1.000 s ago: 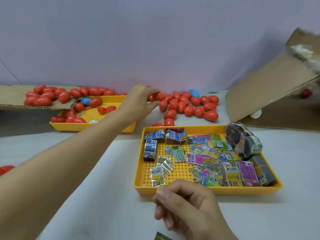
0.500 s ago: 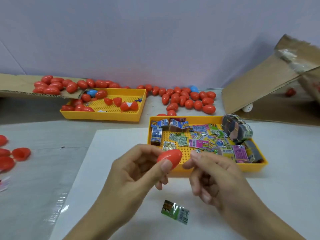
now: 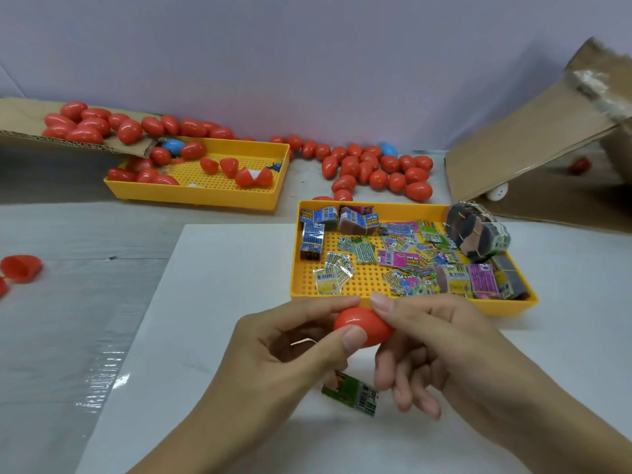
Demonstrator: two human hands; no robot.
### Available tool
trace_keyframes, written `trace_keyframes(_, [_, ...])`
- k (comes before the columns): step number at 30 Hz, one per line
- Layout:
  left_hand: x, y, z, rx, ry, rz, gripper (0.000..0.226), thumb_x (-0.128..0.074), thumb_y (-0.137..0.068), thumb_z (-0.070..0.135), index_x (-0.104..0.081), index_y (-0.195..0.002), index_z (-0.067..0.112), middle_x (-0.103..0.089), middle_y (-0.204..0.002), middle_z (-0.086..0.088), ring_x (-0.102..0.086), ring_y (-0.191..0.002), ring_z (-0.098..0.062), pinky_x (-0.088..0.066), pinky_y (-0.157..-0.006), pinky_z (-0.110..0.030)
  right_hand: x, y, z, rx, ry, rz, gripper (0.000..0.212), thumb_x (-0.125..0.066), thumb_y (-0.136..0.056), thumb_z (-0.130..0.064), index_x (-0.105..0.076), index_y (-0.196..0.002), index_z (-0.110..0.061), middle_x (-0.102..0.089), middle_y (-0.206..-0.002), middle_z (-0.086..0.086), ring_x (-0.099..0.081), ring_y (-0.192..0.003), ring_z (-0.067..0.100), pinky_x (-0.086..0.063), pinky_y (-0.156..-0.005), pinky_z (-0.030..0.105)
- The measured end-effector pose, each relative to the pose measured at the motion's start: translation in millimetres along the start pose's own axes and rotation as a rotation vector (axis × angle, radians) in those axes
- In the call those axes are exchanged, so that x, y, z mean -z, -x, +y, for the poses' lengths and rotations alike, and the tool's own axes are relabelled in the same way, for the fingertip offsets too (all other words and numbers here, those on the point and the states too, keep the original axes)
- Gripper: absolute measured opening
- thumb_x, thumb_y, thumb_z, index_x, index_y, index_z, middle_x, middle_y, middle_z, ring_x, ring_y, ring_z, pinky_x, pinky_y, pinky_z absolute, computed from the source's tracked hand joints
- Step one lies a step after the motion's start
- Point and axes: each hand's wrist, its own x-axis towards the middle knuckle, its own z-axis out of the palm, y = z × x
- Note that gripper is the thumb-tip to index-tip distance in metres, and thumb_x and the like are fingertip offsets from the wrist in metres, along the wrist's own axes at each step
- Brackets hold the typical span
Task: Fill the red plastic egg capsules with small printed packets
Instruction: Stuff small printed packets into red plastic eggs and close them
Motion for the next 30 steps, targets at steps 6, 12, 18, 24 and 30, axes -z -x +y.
trace_keyframes(6, [-0.7,-4.0,1.3,0.129,0.231,0.012,0.029,-0.074,-0.08,0.036,-0.079,-0.105,0.021,-0.063,-0.067,-0.009,-0.06,-0.057,-0.02,-0.049,-0.051,-0.024,-0.4,1.3,1.1,0.124,0.034,0.04,0.027,-0.073,-0.072,-0.037,-0.074,-0.078,-0.01,-0.07,-0.068,0.02,-0.067,-0.051,0.025,-0.046,-0.037,0.023])
trace_keyframes(12, [0.8,-4.7,2.0,0.164,0.227,0.057,0.03,-0.067,-0.079,0.034,-0.079,-0.099,0.016,-0.063,-0.067,-0.009,-0.06,-0.055,-0.022,-0.049,-0.05,-0.024,-4.6,3.5,8.5,0.392,0.341,0.21,0.028,-0.081,-0.073,-0.026,-0.076,-0.099,-0.033,-0.076,-0.088,0.001,-0.073,-0.076,0.022,-0.054,-0.047,0.026])
trace_keyframes(18, [1.3,-5.1,3.8,0.215,0.251,0.056,0.031,-0.076,-0.073,0.039,-0.079,-0.08,0.009,-0.063,-0.064,-0.013,-0.062,-0.054,-0.023,-0.05,-0.049,-0.024,-3.2,3.3,14.4,0.521,0.517,0.237,0.034,-0.08,-0.074,-0.019,-0.075,-0.103,-0.035,-0.074,-0.095,-0.009,-0.07,-0.087,0.018,-0.057,-0.049,0.032])
trace_keyframes(24, [3.8,-3.7,1.4,0.171,0.156,0.045,0.035,-0.073,-0.073,0.044,-0.081,-0.093,0.017,-0.066,-0.064,-0.007,-0.065,-0.059,-0.021,-0.052,-0.055,-0.024,-3.2,2.3,14.3,0.473,0.456,0.205,0.035,-0.081,-0.072,-0.016,-0.075,-0.102,-0.032,-0.074,-0.093,-0.004,-0.07,-0.09,0.021,-0.058,-0.051,0.032])
trace_keyframes(30, [5.5,-1.8,4.3,0.134,0.107,0.022,0.037,-0.08,-0.068,0.036,-0.079,-0.101,0.021,-0.074,-0.082,-0.014,-0.071,-0.068,-0.02,-0.055,-0.066,-0.024,-3.7,1.8,6.2,0.349,0.199,0.217,0.026,-0.077,-0.071,-0.025,-0.077,-0.096,-0.024,-0.074,-0.084,0.007,-0.07,-0.072,0.02,-0.054,-0.046,0.03])
